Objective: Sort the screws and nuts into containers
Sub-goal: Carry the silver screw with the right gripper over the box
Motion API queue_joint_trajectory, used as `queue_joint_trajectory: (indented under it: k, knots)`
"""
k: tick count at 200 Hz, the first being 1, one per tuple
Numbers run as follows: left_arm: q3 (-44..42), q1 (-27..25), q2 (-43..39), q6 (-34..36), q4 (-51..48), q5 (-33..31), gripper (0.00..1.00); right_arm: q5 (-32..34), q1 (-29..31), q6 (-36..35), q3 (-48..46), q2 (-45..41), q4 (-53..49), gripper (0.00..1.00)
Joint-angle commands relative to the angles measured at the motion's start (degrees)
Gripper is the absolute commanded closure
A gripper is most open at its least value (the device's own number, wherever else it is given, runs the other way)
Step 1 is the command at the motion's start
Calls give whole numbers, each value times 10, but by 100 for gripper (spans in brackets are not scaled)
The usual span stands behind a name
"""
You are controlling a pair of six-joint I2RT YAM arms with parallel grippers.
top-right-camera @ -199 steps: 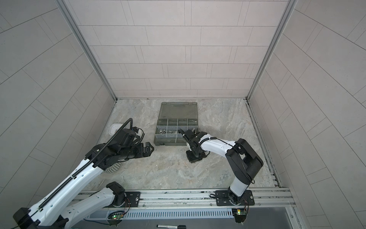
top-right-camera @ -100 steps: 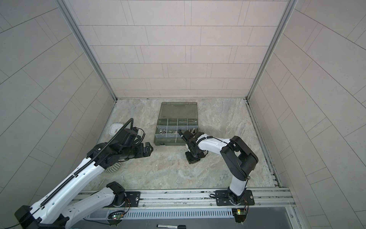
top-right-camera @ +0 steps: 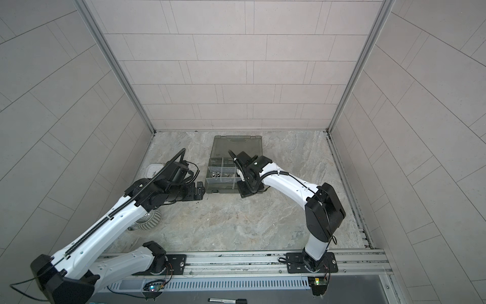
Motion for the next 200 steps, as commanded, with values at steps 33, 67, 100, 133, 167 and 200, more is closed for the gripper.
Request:
queue_joint_trajectory:
  k: [33, 67, 100, 133, 167, 200]
  knots:
    - [59, 46, 56, 63, 4, 15, 0, -13, 1, -10, 162, 125, -46, 100]
    - [76, 84, 78, 87, 5, 42, 0, -20, -1, -14, 259, 208, -61, 100]
    - [83, 118, 92, 101, 5, 62, 0, -28, -9, -15, 321, 262, -75, 100]
    - [90, 135, 112, 110, 11, 78, 0, -33, -20, -16, 372, 302, -91, 100]
    - [105, 144, 134, 123, 12, 84, 0, -40, -30, -15, 405, 333, -95, 100]
    - [115, 150, 149, 130, 11, 88, 0, -47, -44, -12, 430, 355, -96, 100]
